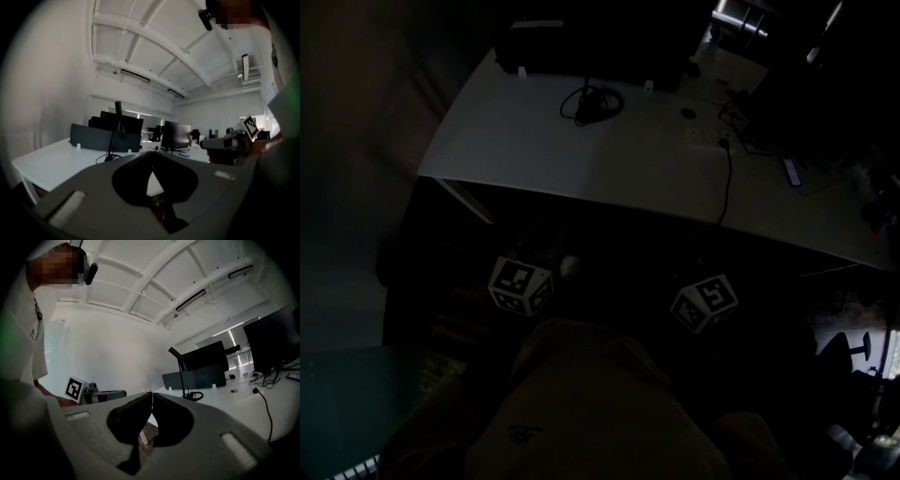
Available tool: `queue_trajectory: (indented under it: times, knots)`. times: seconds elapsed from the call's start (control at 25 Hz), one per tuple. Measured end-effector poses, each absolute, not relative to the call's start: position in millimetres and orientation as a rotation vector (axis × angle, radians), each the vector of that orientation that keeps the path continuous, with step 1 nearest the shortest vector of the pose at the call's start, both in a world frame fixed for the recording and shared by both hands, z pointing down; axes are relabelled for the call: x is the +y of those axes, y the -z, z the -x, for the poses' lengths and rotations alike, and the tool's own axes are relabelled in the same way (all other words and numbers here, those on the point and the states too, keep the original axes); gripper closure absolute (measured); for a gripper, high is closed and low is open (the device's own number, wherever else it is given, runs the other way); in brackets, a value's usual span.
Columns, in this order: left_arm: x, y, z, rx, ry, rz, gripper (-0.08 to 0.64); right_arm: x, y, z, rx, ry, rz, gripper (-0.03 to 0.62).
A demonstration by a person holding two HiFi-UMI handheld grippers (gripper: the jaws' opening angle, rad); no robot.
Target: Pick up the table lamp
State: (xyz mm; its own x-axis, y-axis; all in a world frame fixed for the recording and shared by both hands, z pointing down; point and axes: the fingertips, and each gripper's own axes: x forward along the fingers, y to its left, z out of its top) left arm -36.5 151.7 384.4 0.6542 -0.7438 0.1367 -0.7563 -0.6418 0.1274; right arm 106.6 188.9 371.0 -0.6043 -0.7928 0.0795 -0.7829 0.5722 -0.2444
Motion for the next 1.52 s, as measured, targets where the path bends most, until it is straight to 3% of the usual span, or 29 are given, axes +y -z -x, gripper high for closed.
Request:
queue_trajectory:
  times: [1.52]
  knots:
    - [-147, -421, 97, -0.963, -0.173, -2.689, 0.561, -109, -385, -38, 2.705, 0.455, 1.551, 0.589]
